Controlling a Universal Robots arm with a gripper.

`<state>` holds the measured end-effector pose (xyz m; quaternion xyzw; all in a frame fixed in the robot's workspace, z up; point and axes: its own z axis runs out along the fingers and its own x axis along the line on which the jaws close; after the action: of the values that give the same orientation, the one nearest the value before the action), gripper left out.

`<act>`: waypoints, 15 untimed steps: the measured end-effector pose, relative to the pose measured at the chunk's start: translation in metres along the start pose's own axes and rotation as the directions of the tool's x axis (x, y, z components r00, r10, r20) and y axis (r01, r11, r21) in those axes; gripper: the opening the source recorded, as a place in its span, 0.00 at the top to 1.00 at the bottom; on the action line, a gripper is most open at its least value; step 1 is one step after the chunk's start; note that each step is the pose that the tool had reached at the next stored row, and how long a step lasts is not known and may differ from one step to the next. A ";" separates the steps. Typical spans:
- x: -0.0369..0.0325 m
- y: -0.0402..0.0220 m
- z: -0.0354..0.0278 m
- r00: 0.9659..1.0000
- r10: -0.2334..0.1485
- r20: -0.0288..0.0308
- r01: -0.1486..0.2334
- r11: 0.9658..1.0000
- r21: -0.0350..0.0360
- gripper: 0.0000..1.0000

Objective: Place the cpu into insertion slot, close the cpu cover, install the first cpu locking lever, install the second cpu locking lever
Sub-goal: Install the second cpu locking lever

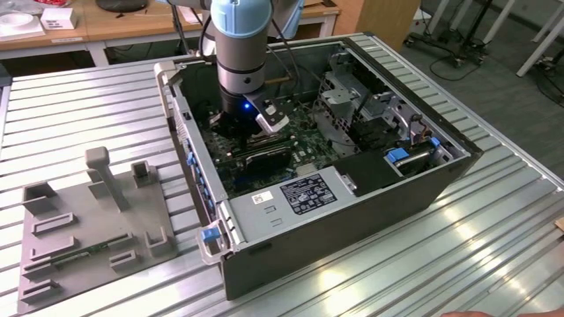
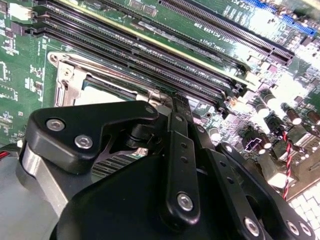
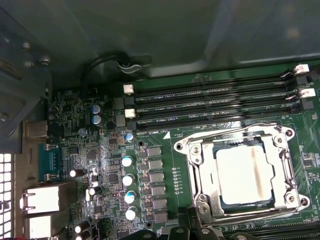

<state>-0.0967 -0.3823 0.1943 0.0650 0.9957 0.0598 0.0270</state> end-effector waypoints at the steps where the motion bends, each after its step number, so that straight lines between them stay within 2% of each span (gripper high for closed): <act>1: 0.0000 0.0001 -0.0007 1.000 0.000 0.000 0.000 1.000 0.000 0.89; 15: -0.0007 0.0019 -0.0161 1.000 0.000 0.000 0.000 1.000 0.001 0.89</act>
<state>-0.0967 -0.3824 0.2105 0.0650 0.9957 0.0595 0.0268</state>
